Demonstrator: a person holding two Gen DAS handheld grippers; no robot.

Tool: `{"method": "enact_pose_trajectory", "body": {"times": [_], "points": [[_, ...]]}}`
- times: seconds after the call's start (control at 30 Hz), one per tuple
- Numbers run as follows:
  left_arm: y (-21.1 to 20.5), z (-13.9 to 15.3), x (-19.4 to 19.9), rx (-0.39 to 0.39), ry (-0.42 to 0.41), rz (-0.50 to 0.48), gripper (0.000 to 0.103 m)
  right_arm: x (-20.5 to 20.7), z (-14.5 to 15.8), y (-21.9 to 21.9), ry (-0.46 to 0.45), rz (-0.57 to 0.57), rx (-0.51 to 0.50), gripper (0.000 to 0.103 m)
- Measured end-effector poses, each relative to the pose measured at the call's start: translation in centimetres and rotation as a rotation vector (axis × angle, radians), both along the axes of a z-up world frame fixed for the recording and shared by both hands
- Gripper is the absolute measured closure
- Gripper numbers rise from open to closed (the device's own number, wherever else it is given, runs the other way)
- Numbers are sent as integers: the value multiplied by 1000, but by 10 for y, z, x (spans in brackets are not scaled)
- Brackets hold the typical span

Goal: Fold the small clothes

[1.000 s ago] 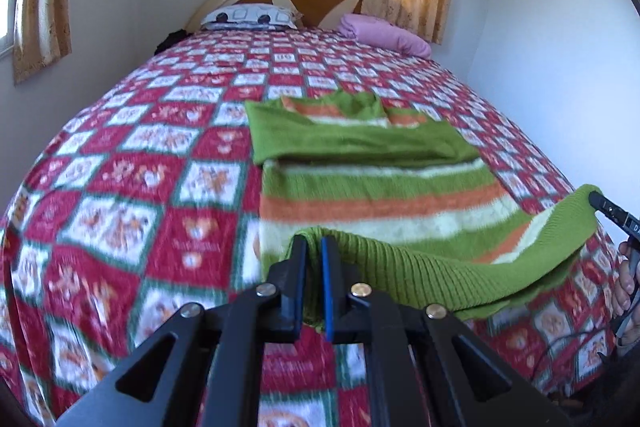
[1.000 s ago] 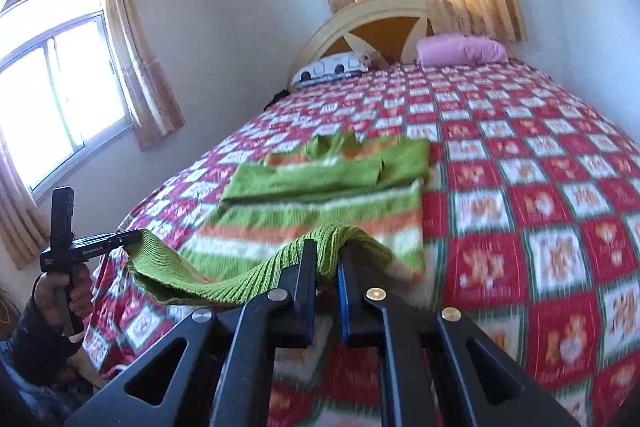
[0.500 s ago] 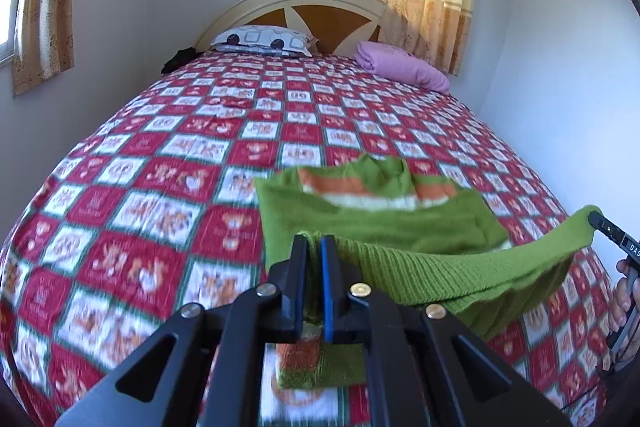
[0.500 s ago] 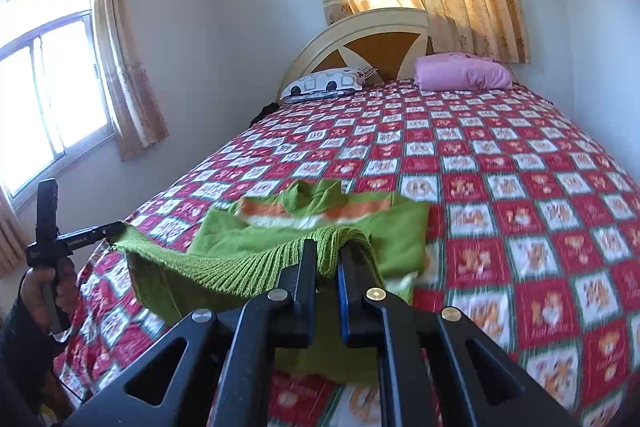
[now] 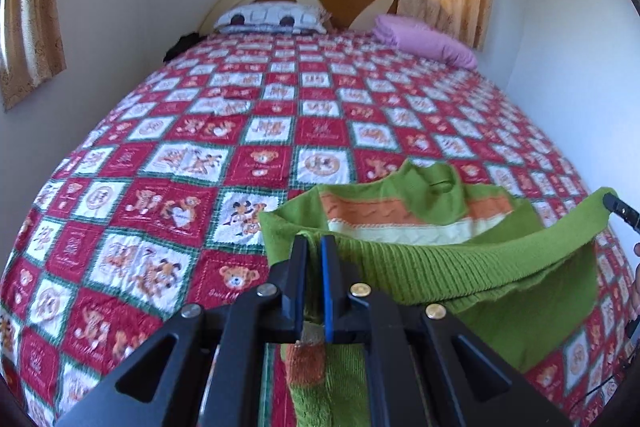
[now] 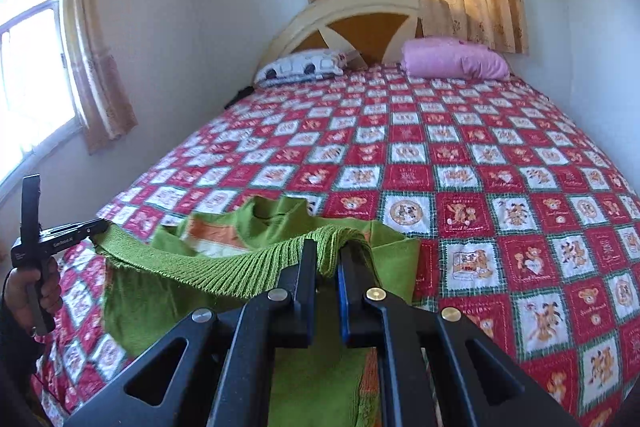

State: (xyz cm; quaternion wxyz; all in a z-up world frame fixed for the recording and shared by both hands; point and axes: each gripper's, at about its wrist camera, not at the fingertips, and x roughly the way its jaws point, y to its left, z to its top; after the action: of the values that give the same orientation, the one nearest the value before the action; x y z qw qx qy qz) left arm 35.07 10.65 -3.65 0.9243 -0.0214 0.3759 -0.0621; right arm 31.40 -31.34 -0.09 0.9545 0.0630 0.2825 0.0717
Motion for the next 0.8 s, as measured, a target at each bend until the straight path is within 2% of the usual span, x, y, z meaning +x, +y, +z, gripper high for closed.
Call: {"method": "enact_pose_trajectory", "body": {"times": [0.07, 0.1, 0.17, 0.23, 0.27, 0.3, 0.33, 0.4, 0.53, 0.67, 0.8], "points": [[-8, -17, 18, 37, 33, -4, 95, 20, -12, -1, 32, -11, -3, 95], [-12, -27, 27, 69, 40, 7, 90, 38, -24, -1, 68, -5, -5, 95], [-14, -41, 39, 147, 40, 81, 88, 66, -46, -3, 130, -4, -6, 94], [-11, -46, 45, 154, 63, 106, 74, 90, -67, -10, 190, -13, 3, 87], [-4, -45, 42, 117, 64, 122, 56, 98, -75, -14, 197, -28, -15, 79], [4, -42, 36, 98, 49, 135, 37, 99, -77, -17, 182, -47, -34, 63], [10, -39, 29, 98, 23, 151, 32, 96, -77, -22, 159, -58, -39, 56], [17, -36, 22, 110, -9, 156, 30, 89, -78, -33, 136, -63, -6, 56], [14, -38, 24, 129, 3, 87, 30, 83, -82, -41, 141, -30, -3, 56], [-13, -46, 38, 189, 8, 6, 28, 94, -88, -32, 177, 10, -66, 56], [-29, -58, 55, 224, 33, -15, 28, 116, -100, -14, 227, 59, -127, 56]]}}
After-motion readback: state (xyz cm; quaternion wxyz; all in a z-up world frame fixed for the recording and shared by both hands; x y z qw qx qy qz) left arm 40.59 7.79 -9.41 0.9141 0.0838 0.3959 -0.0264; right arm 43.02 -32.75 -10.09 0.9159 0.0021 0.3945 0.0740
